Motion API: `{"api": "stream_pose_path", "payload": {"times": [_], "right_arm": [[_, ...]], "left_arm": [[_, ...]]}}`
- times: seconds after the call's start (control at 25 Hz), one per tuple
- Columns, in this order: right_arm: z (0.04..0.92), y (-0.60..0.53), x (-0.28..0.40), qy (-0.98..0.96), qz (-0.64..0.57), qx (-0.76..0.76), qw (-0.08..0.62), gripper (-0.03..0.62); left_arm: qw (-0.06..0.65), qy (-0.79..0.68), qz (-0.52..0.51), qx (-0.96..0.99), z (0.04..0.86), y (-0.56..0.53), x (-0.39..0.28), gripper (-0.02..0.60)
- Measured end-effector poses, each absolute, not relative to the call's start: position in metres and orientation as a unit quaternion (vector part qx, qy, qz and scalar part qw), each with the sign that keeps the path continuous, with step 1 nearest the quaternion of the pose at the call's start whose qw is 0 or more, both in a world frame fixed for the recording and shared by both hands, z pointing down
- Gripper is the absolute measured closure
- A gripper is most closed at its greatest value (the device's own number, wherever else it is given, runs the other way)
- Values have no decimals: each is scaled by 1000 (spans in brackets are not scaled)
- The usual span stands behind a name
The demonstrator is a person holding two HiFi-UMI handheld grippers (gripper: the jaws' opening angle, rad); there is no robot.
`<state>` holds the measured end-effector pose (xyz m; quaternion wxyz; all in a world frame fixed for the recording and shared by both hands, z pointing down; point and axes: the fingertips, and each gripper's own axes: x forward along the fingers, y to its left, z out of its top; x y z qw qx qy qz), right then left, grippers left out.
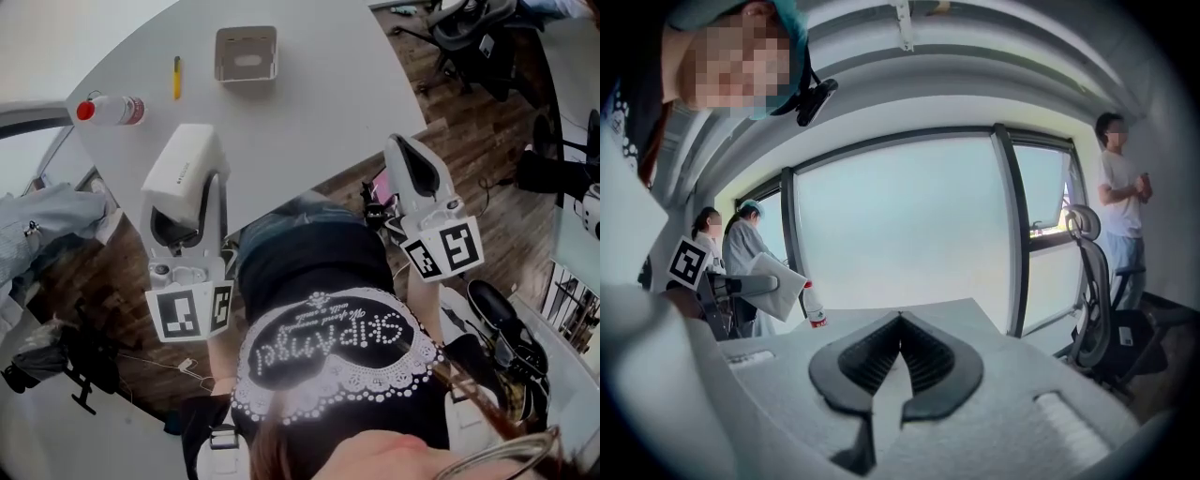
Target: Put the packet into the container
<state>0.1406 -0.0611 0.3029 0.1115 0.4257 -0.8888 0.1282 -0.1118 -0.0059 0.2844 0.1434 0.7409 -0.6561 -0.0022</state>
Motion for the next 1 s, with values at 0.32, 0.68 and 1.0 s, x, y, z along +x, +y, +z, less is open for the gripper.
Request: {"api": "stream_pose_path", "payload": {"times": [0.32,0.68,1.0], "right_arm": [[291,-58,144,-881,127,441,114,597],[293,-60,146,-878,134,445,116,597],[294,-58,141,-878,131,446,115,597]], "left_arm": [[144,-649,-3,747,277,-8,-119,296],[150,-636,12,757,281,-12,-114,296],[154,-624,18,766,285,-14,-110,296]]}}
